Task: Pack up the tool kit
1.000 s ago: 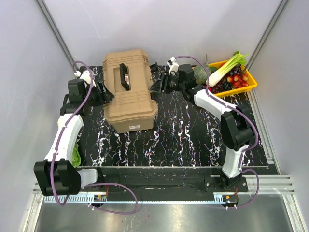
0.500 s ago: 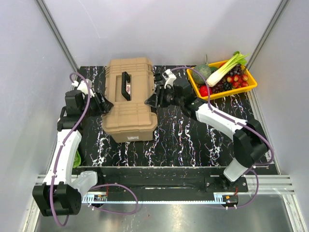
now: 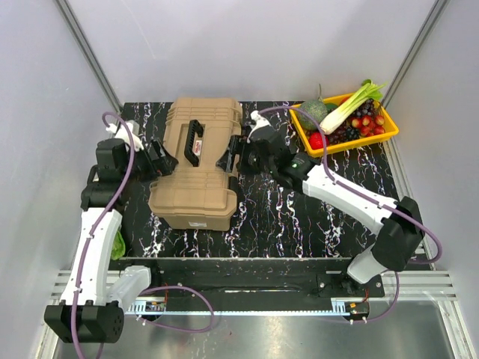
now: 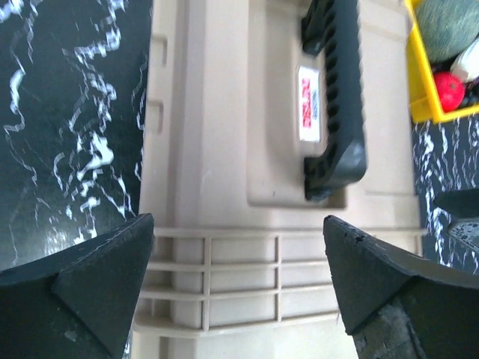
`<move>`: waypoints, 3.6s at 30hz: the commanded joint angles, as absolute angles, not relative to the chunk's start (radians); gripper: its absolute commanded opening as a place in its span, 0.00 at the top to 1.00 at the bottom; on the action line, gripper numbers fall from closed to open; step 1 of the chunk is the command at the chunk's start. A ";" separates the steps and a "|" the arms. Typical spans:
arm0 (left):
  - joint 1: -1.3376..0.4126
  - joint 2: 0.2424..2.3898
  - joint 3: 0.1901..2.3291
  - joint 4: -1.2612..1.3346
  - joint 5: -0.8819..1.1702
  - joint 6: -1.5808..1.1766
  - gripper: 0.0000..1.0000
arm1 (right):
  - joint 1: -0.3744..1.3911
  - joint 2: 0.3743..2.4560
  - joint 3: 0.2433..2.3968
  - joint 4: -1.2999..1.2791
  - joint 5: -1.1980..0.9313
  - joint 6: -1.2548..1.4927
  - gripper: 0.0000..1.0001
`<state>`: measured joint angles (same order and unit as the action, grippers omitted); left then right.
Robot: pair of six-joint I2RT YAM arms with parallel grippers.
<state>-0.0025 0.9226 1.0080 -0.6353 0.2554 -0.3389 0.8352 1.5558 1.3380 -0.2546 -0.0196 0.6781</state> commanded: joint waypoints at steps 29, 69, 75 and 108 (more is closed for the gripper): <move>-0.003 1.347 1.290 -0.469 0.153 -0.420 0.03 | 0.259 1.908 1.267 0.023 -0.448 1.046 0.31; -0.005 1.362 1.221 -0.480 0.164 -0.374 0.12 | 0.411 2.322 1.295 1.153 -0.385 1.640 0.35; -0.003 1.368 1.238 -0.506 0.158 -0.367 0.12 | 0.429 2.376 1.316 1.305 -0.339 1.701 0.35; -0.005 1.359 1.236 -0.520 0.144 -0.359 0.12 | 0.453 2.218 1.267 1.189 -0.336 1.500 0.36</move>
